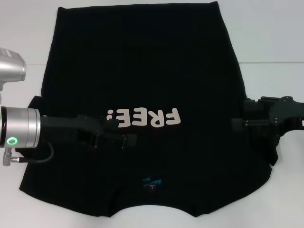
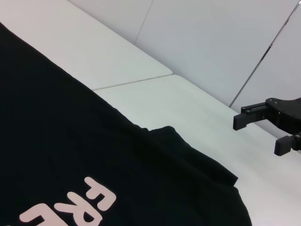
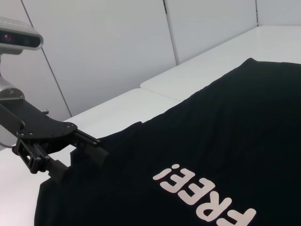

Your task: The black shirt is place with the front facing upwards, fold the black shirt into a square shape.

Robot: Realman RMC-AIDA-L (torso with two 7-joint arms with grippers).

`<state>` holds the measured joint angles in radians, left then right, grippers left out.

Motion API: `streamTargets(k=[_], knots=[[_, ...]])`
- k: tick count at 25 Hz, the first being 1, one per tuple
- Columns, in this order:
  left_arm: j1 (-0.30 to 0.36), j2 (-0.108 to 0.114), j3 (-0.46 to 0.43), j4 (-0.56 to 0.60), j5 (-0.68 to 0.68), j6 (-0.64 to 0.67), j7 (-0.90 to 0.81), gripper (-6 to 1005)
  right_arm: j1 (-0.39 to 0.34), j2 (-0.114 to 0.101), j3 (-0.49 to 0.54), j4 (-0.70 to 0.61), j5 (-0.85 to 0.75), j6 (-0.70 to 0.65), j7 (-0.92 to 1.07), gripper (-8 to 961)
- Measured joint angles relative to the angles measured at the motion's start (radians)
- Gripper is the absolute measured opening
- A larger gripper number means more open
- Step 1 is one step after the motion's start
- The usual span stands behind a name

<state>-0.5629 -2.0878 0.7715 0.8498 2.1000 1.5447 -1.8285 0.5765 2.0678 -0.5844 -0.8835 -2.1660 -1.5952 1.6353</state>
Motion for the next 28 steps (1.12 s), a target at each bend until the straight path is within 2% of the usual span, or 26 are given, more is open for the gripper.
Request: streamTargets(k=[14,16,18,20,21,24,28], knots=[[0.0,0.001,-0.001,0.0,0.0,-0.003,-0.007,937,0.001,0.0,0.0,0.0,0.0,0.0,0.005,868],[0.001,0.006,-0.008,0.002,0.0,-0.016,-0.05,937,0.007,0.0,0.005,0.0,0.003,0.01,0.04,869],[0.004,0.024,-0.024,0.003,0.0,-0.042,-0.16,936,0.025,-0.005,0.009,-0.004,0.005,0.04,0.144,869],[0.009,0.056,-0.046,0.0,-0.001,-0.059,-0.322,936,0.059,-0.025,-0.002,-0.003,-0.003,0.078,0.304,869],[0.015,0.08,-0.062,-0.011,-0.003,-0.056,-0.427,928,0.081,-0.041,-0.012,0.001,-0.011,0.096,0.384,869],[0.037,0.124,-0.142,-0.054,-0.005,-0.038,-0.583,904,0.154,-0.095,-0.035,0.053,-0.04,0.151,0.599,868],[0.071,0.144,-0.268,-0.1,-0.001,-0.019,-0.622,872,0.232,-0.155,-0.042,0.122,-0.048,0.224,0.73,868]])
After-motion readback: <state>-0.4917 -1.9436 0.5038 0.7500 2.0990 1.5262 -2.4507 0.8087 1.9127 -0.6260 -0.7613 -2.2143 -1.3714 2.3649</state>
